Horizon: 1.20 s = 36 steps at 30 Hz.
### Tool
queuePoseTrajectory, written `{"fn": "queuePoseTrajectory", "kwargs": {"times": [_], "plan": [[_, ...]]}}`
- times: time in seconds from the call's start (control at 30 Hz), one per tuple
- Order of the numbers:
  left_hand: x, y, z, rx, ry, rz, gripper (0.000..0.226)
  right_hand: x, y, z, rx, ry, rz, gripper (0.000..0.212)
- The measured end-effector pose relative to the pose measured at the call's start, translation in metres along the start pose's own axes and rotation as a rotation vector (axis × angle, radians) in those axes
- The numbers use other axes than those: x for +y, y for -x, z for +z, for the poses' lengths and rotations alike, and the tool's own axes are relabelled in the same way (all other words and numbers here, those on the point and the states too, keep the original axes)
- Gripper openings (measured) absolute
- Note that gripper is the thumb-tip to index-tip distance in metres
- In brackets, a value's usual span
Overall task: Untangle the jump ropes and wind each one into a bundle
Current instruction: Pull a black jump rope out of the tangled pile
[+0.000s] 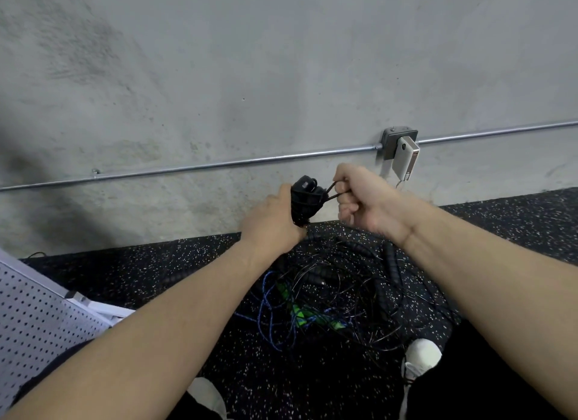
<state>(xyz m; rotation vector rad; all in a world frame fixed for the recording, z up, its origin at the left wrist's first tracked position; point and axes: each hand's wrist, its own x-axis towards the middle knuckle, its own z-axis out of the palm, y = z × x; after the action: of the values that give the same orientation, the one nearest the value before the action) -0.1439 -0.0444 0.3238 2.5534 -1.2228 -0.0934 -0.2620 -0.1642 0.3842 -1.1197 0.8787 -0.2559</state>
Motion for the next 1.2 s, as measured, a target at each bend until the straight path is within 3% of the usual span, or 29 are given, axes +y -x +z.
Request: {"fn": "queuePoseTrajectory", "kwargs": {"times": [0.3, 0.43, 0.5, 0.67, 0.9, 1.03, 1.2], "plan": [[-0.011, 0.006, -0.006, -0.085, -0.07, -0.017, 0.063, 0.013, 0.004, 0.026, 0.029, -0.041, -0.037, 0.033], [-0.02, 0.01, -0.006, -0.215, 0.026, -0.107, 0.064, 0.02, 0.011, 0.032, 0.051, 0.335, -0.205, 0.025], [-0.027, 0.011, -0.013, -0.254, 0.112, -0.128, 0.062, 0.02, 0.012, 0.036, 0.027, 0.396, -0.262, 0.026], [-0.038, 0.035, -0.029, -0.096, 0.199, -0.087, 0.067, 0.009, 0.02, 0.025, -0.149, 0.276, -0.176, 0.019], [-0.057, 0.076, -0.043, 0.142, 0.372, -0.094, 0.074, 0.023, 0.023, 0.039, -0.269, 0.176, -0.183, 0.022], [-0.072, 0.088, -0.045, 0.118, 0.361, -0.213, 0.074, 0.037, 0.014, 0.045, -0.287, 0.259, -0.107, 0.026], [-0.091, 0.101, -0.018, -0.026, 0.736, -0.437, 0.063, 0.06, -0.002, 0.052, -0.365, 0.582, -0.09, 0.018]]}}
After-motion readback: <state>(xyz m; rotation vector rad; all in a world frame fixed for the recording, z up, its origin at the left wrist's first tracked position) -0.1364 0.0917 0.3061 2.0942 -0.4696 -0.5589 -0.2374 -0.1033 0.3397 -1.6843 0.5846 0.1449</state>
